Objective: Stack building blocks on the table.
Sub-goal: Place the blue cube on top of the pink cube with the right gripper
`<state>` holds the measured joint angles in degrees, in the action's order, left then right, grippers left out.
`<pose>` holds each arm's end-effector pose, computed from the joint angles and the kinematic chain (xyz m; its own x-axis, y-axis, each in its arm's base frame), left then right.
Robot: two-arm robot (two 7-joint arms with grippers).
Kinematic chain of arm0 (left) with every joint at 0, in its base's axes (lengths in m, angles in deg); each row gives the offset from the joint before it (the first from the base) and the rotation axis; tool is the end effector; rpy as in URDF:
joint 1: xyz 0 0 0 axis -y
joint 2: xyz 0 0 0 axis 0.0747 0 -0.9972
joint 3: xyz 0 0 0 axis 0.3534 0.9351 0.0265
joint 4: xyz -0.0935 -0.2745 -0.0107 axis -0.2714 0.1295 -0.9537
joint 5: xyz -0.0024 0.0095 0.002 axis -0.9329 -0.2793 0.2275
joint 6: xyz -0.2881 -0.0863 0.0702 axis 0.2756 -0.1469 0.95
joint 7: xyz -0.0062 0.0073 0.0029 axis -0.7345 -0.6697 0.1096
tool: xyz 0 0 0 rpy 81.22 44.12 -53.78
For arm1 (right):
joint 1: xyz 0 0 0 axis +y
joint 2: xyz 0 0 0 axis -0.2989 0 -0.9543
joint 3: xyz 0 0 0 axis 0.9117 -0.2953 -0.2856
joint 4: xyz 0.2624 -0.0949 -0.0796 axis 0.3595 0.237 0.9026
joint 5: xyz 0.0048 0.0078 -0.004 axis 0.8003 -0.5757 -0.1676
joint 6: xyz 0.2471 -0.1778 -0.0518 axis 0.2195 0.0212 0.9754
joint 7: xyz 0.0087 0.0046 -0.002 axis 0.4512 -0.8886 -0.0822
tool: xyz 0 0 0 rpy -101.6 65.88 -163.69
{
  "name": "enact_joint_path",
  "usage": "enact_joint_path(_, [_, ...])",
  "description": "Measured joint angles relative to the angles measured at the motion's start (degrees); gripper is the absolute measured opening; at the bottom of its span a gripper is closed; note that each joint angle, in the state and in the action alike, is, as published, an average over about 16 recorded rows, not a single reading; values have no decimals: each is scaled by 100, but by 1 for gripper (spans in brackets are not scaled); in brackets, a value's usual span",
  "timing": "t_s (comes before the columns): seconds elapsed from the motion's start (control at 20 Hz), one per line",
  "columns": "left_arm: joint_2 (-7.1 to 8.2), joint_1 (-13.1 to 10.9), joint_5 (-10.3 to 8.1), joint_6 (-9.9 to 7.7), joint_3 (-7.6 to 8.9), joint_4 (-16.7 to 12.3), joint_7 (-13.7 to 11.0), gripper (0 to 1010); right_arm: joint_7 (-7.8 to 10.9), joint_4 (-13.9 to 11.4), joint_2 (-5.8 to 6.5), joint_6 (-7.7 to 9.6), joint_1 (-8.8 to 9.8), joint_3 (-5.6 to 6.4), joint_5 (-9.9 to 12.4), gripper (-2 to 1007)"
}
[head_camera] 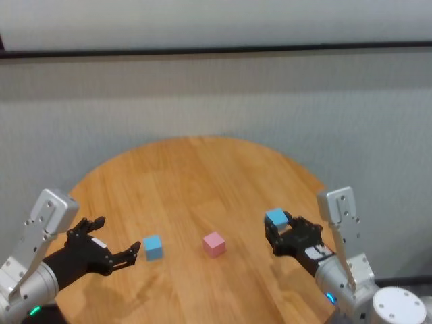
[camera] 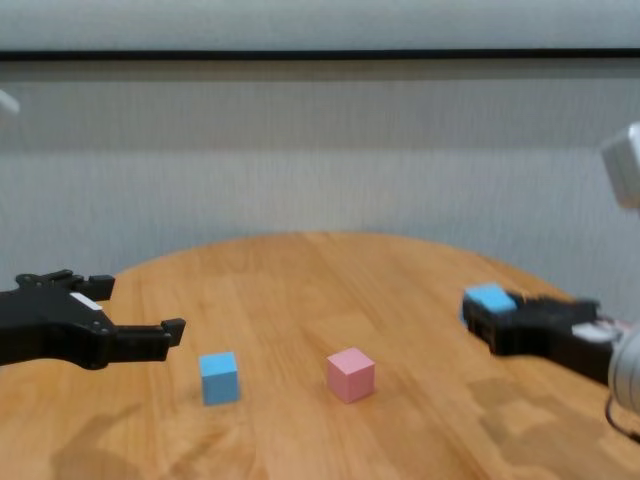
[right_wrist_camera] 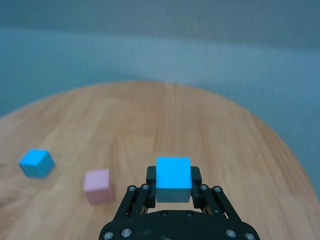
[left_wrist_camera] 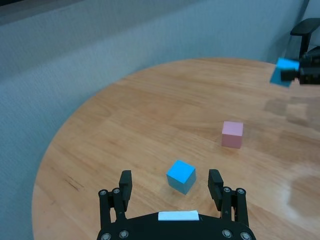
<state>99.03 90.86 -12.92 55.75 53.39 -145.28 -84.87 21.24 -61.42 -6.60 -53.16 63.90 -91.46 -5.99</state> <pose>0.3430 0.0718 -0.2696 0.5826 0.7887 0.1960 -0.8071 0.5331 0.2537 0.3616 0.0211 -0.3154 0.3882 -0.9214 0.0157 0.8965 0.3736 -0.2382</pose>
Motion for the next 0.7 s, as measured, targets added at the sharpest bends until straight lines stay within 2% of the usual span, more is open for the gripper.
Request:
enact_joint_path(0.35, [0,0,0,0,0,0,0,1000,628,-28,92,-216,-268,-38,175,370])
enact_joint_path(0.7, [0,0,0,0,0,0,0,1000,1165,196,183,-329,-546,-196,412,371])
